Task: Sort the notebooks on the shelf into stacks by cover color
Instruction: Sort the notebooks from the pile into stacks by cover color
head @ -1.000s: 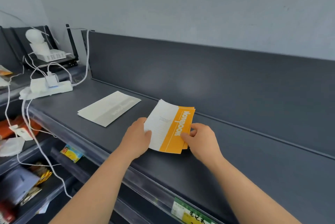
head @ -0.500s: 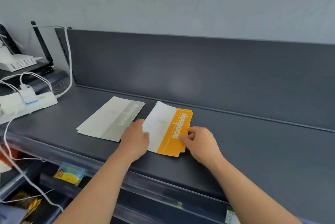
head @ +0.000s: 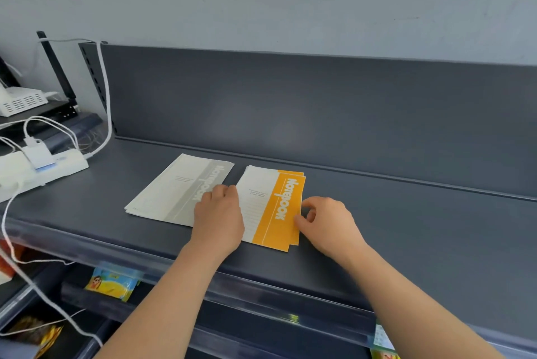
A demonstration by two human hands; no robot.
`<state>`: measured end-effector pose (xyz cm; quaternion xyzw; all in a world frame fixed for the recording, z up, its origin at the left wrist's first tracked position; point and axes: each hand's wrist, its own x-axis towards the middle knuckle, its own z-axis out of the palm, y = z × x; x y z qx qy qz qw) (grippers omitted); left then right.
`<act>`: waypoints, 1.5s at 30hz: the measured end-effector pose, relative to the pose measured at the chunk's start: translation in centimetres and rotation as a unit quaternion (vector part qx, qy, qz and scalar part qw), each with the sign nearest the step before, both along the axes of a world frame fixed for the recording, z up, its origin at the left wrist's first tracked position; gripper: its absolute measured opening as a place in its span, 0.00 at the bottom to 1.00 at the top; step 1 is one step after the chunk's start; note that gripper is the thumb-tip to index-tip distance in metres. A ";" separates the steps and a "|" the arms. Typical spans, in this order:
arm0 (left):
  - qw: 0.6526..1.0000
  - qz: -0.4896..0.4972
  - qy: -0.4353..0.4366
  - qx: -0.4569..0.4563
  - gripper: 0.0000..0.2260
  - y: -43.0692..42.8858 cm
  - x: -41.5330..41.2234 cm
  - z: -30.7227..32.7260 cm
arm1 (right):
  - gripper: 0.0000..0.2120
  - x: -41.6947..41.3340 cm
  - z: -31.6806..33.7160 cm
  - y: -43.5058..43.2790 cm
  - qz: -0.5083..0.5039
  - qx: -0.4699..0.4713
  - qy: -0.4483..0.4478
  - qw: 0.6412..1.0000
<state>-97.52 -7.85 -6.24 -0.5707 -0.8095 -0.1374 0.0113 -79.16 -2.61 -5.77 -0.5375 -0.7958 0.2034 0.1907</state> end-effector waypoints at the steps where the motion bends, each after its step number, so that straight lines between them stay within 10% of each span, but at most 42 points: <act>1: 1.000 -0.007 0.003 0.016 0.18 -0.1 0.3 0.4 | 0.08 0.4 0.1 -0.1 -0.002 0.022 -0.009 1.000; 19: 0.961 -0.224 -0.084 0.136 0.18 -0.2 15.9 3.7 | 0.15 14.5 2.4 -4.2 -0.164 0.159 -0.073 0.971; 45: 0.866 -0.439 -0.208 0.119 0.14 -0.8 61.5 5.1 | 0.19 60.4 4.7 -13.7 -0.395 0.149 -0.086 0.902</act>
